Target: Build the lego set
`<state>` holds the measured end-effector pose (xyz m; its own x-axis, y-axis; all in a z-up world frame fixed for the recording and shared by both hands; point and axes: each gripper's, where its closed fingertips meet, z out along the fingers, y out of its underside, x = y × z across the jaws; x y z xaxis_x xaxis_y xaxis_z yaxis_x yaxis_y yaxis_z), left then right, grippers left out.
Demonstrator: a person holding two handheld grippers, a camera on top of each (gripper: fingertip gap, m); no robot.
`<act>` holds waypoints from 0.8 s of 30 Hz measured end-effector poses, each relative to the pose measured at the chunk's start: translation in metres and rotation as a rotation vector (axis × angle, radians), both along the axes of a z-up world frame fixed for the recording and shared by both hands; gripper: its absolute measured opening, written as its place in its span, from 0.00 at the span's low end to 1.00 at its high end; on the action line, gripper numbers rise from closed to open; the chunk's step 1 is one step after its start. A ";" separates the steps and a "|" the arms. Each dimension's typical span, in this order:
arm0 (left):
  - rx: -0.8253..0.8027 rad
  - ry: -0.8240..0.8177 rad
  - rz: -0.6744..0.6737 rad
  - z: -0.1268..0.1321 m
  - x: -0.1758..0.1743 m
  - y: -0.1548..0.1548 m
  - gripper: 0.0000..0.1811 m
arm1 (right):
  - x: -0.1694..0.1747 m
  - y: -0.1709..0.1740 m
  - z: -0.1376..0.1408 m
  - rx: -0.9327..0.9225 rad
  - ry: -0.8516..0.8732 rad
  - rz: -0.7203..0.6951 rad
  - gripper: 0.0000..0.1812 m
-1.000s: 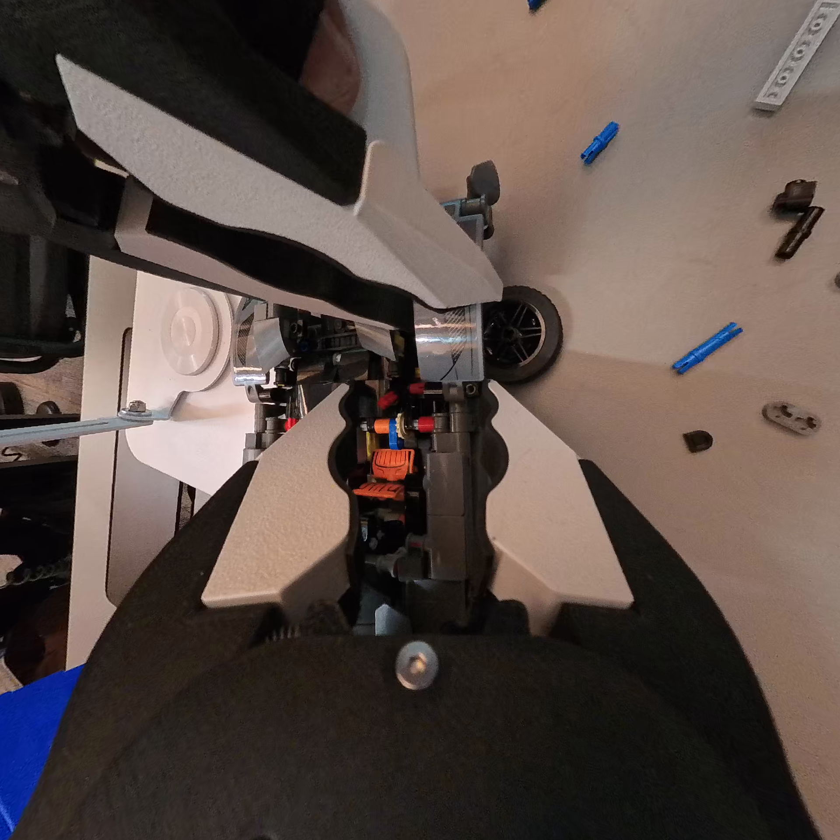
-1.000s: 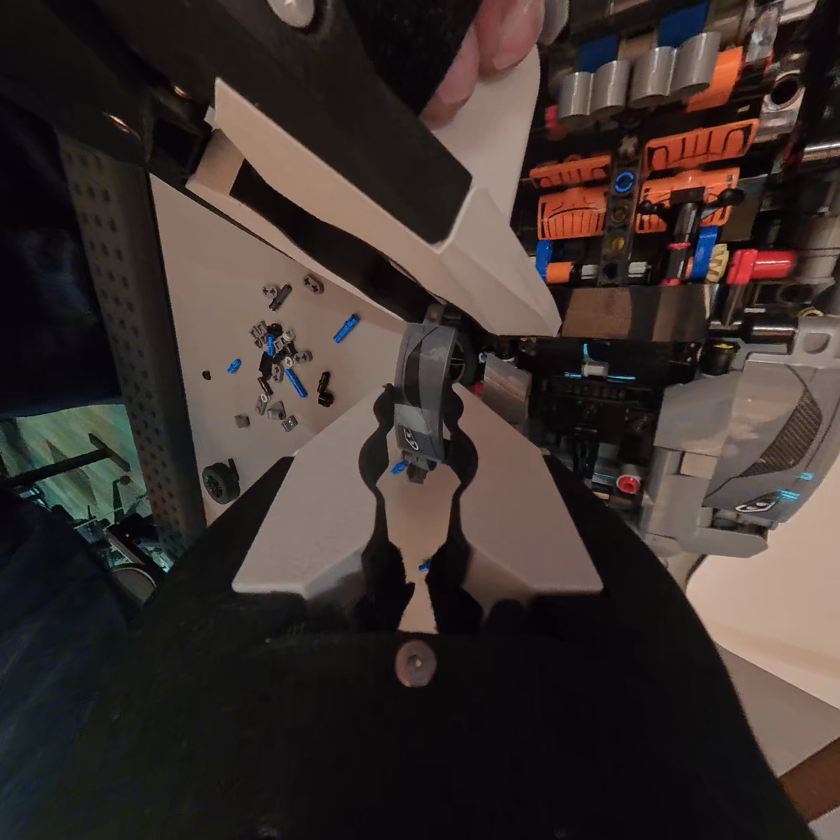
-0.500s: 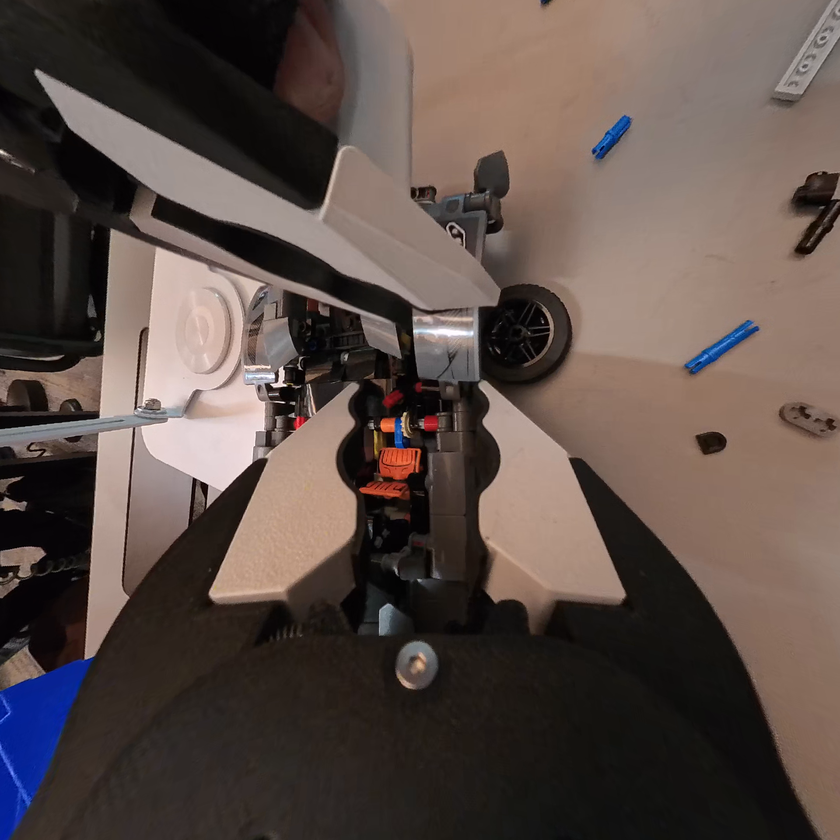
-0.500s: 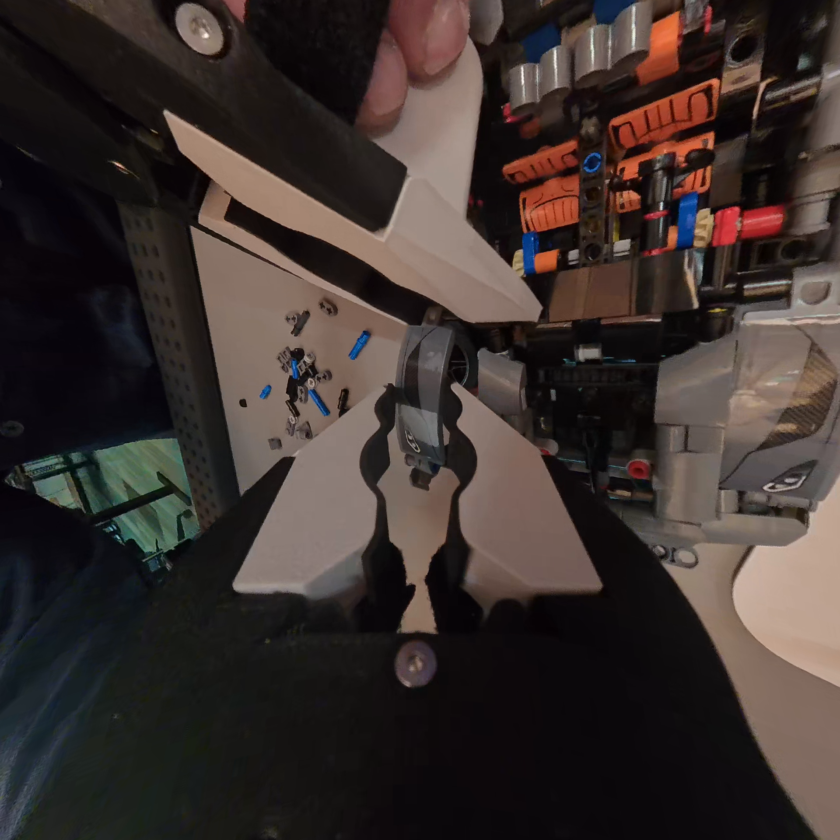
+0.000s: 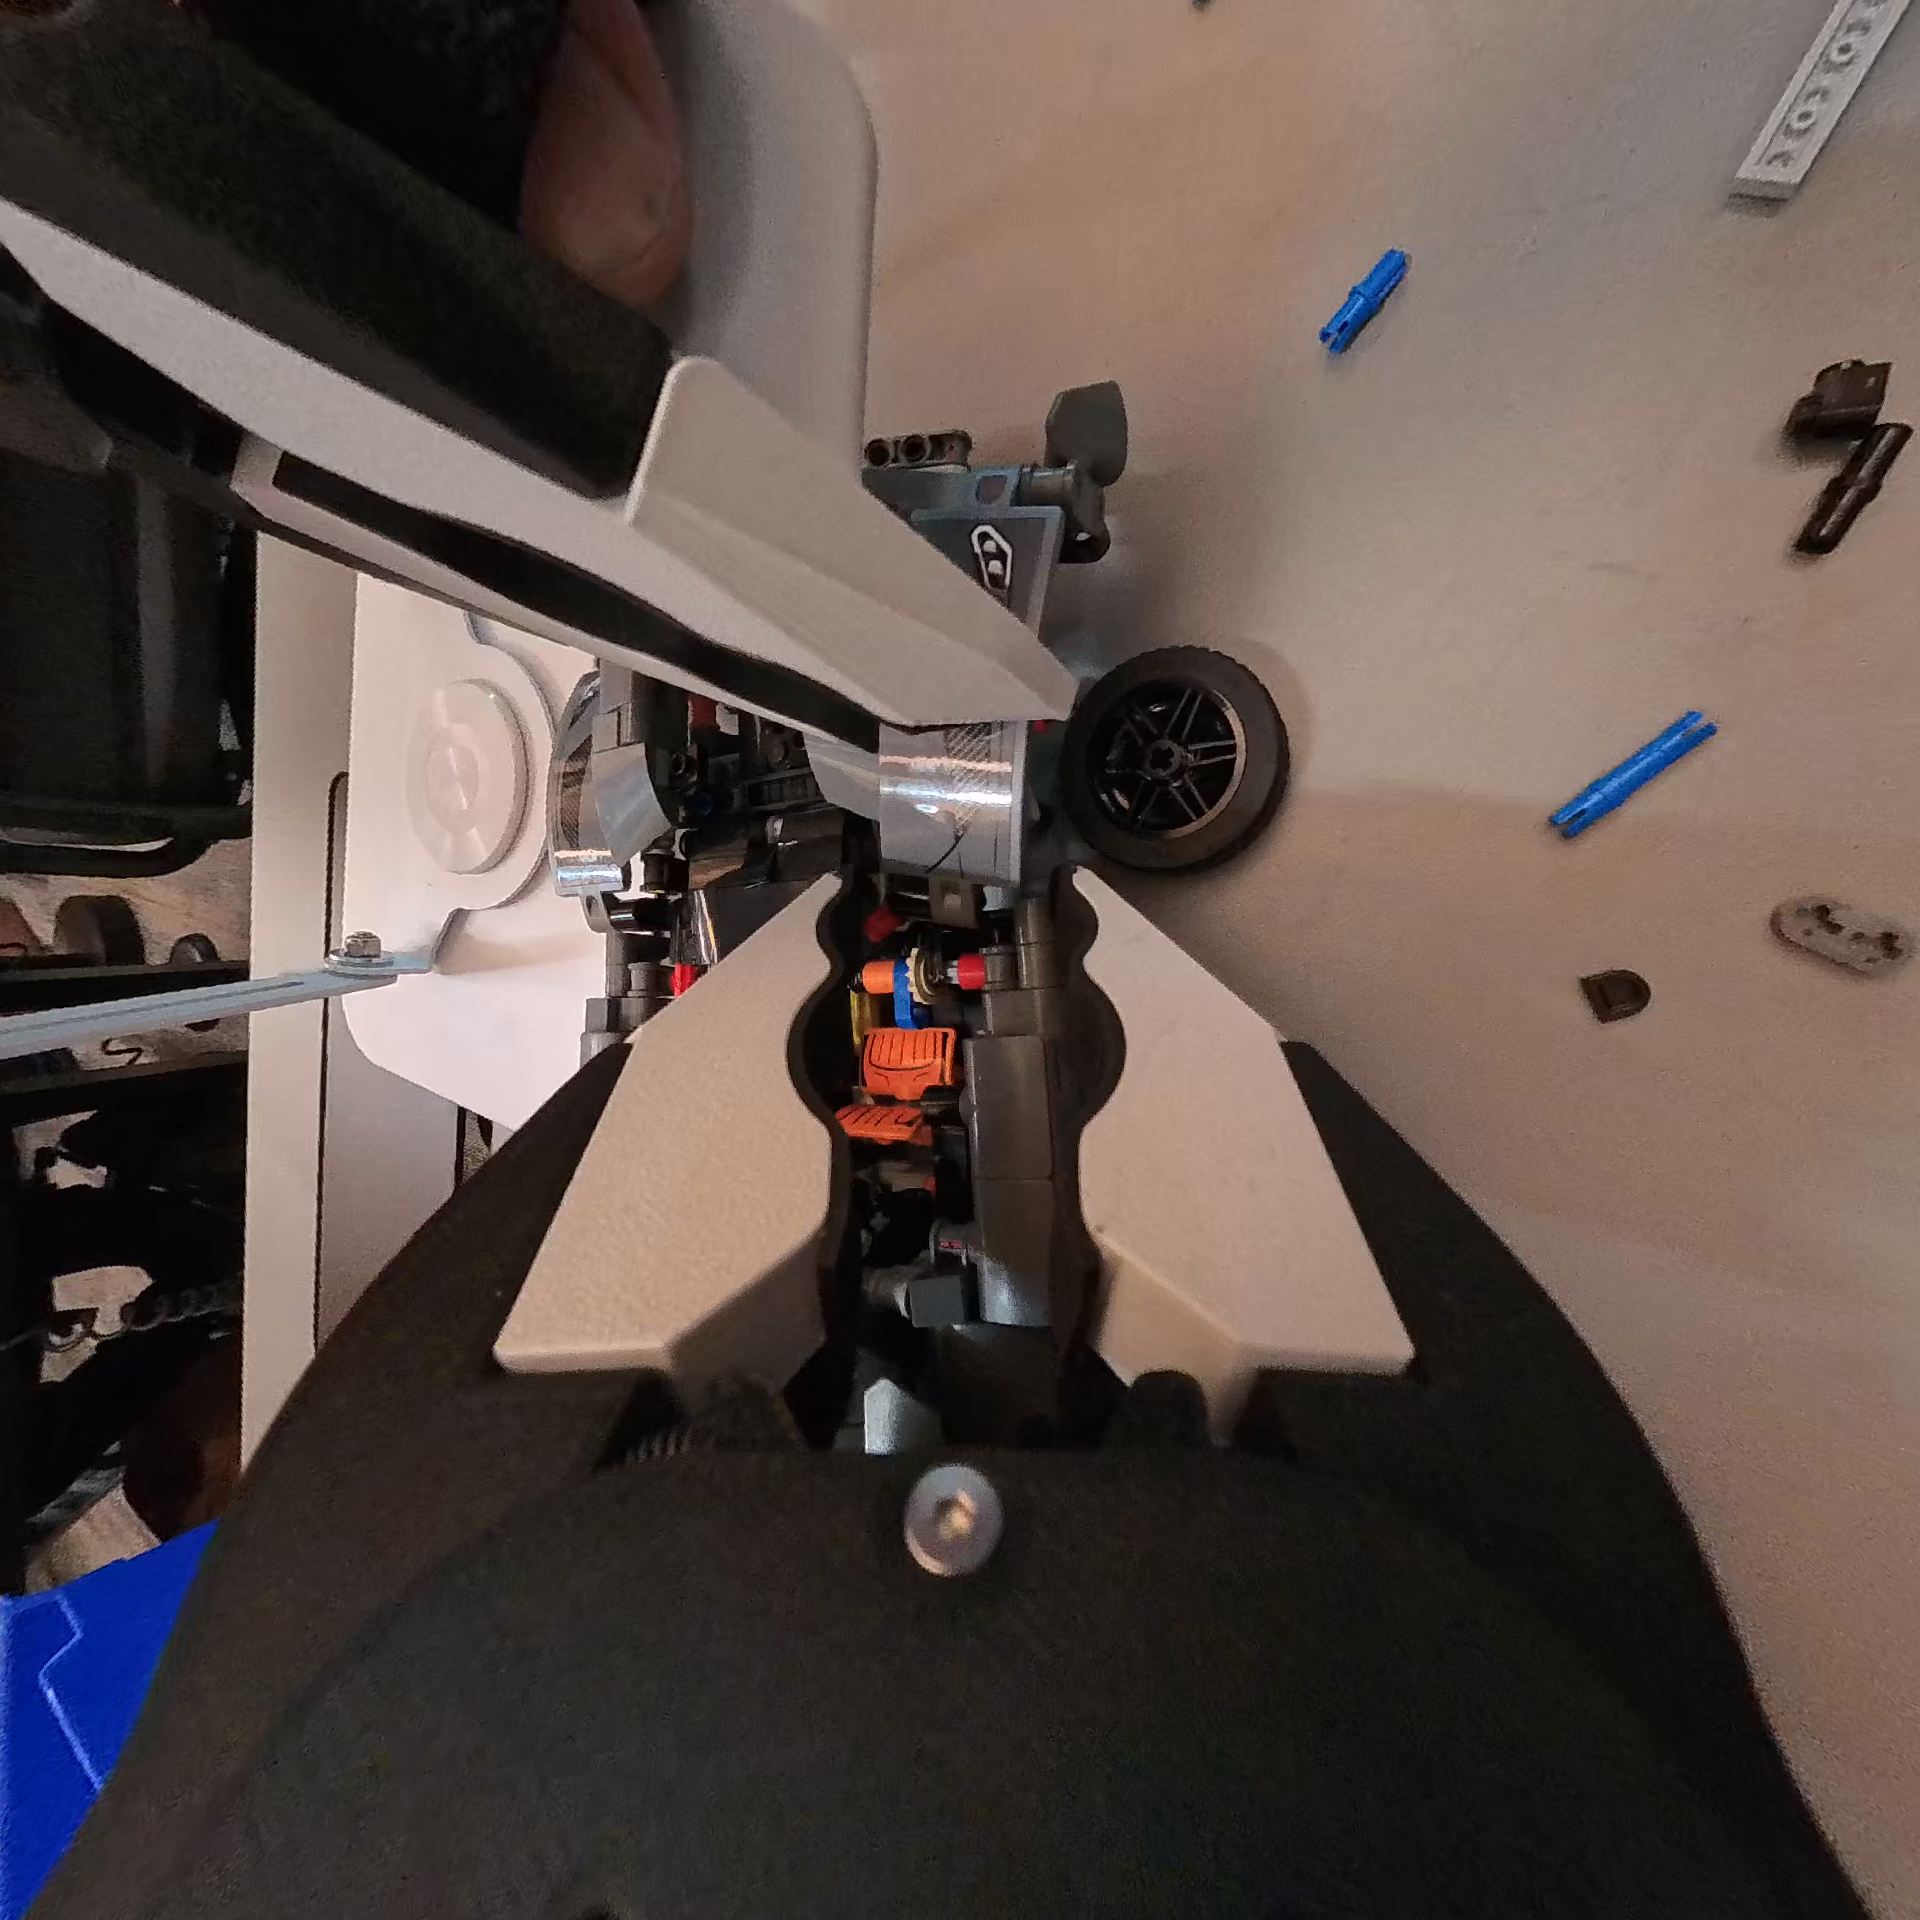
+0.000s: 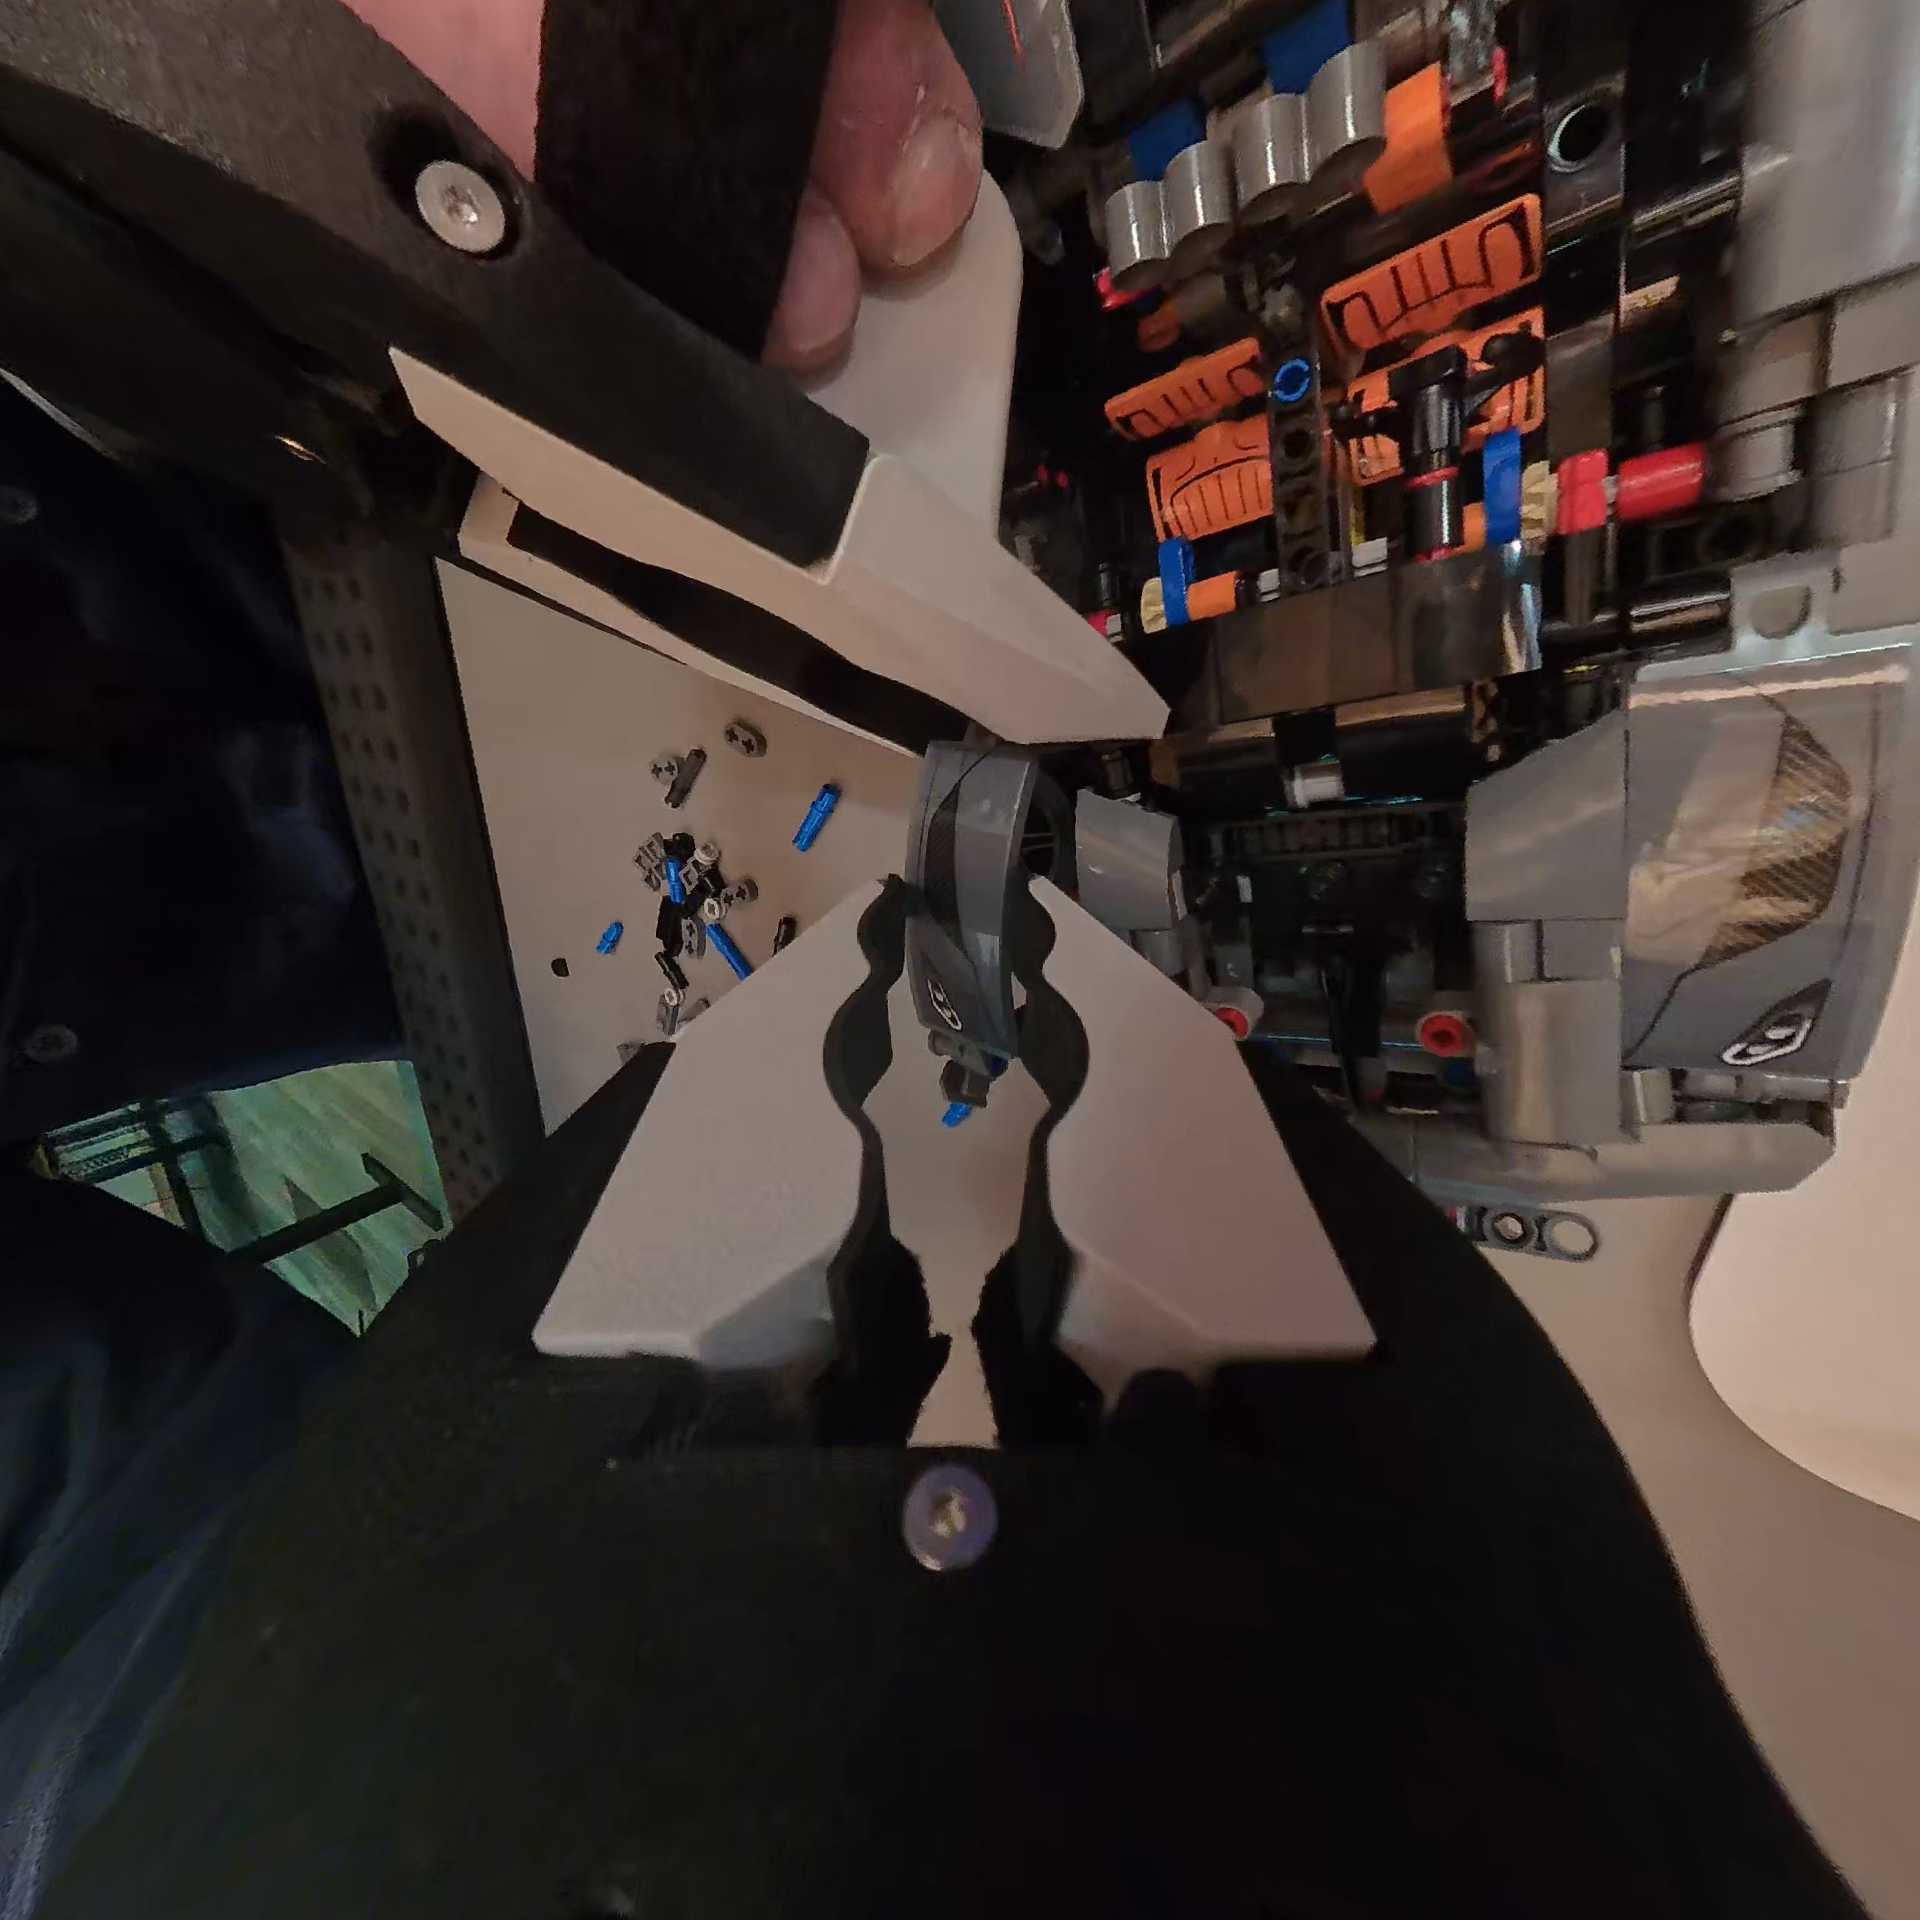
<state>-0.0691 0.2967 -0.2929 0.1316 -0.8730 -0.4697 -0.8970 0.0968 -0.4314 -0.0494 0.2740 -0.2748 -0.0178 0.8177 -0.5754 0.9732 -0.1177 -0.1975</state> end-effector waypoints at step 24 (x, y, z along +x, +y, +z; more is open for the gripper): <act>-0.027 -0.038 -0.055 0.015 -0.005 0.001 0.10 | -0.004 0.004 0.023 0.185 0.099 -0.008 0.08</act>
